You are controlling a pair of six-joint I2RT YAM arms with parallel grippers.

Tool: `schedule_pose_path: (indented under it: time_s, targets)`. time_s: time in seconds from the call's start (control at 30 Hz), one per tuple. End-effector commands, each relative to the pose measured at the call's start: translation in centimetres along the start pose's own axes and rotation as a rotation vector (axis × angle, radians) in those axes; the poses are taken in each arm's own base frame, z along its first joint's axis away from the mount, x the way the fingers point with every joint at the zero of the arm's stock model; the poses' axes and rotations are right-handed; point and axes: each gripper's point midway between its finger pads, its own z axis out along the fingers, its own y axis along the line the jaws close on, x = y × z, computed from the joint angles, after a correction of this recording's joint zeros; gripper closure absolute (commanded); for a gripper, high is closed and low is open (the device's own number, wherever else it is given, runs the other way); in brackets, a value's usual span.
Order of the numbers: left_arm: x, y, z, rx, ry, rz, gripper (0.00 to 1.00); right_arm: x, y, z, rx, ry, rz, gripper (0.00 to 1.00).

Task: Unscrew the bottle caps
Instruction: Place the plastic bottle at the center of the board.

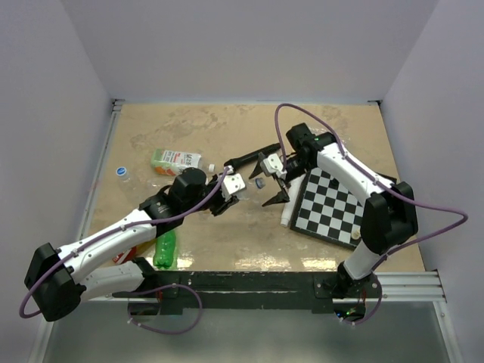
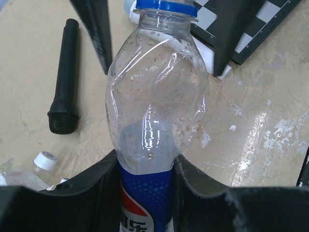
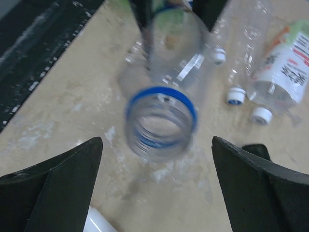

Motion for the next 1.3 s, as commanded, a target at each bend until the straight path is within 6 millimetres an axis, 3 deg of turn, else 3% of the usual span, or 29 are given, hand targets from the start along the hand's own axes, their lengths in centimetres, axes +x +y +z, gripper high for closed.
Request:
schedule_pose_path:
  time_s: [0.0,0.23,0.53,0.67,0.8,0.83,0.9,0.97,1.03,1.23,1.27]
  targets:
    - [-1.9,0.4,-0.1,-0.006,-0.083,-0.014,1.0,-4.7,2.4,0.3,-0.051,-0.126,-0.098,0.02]
    - [-1.8,0.8,0.1,-0.02,-0.082,-0.037,1.0,-6.7,2.8,1.3,-0.077,-0.228,-0.002,0.08]
    - [-2.4,1.2,0.1,-0.04,-0.11,-0.091,1.0,-7.6,2.9,2.7,-0.116,-0.277,0.066,0.13]
    - [-3.5,1.7,0.1,-0.056,-0.166,-0.106,1.0,-7.4,2.7,3.3,-0.123,-0.267,0.094,0.3]
    - [-3.7,1.9,-0.1,-0.066,-0.173,-0.115,0.99,-7.5,2.4,3.4,-0.121,-0.263,0.097,0.61]
    - [-3.7,2.0,-0.1,-0.07,-0.172,-0.118,0.96,-7.4,2.2,3.4,-0.116,-0.251,0.1,0.69]
    - [-3.8,2.5,-0.4,-0.1,-0.178,-0.12,0.85,-7.1,1.8,3.4,-0.104,-0.228,0.117,0.77]
    - [-3.9,2.9,-0.9,-0.131,-0.182,-0.116,0.59,-7.0,1.2,3.1,-0.086,-0.212,0.145,0.81]
    - [-4.0,3.3,-1.6,-0.156,-0.183,-0.094,0.42,-6.7,-0.3,2.2,-0.037,-0.192,0.181,0.83]
    - [-4.0,4.8,-5.5,-0.289,-0.209,-0.055,0.0,-5.1,-7.0,-3.6,0.267,-0.062,0.304,0.85]
    - [-3.8,5.5,-6.6,-0.349,-0.214,-0.061,0.0,-4.4,-8.2,-4.7,0.339,-0.021,0.346,0.85]
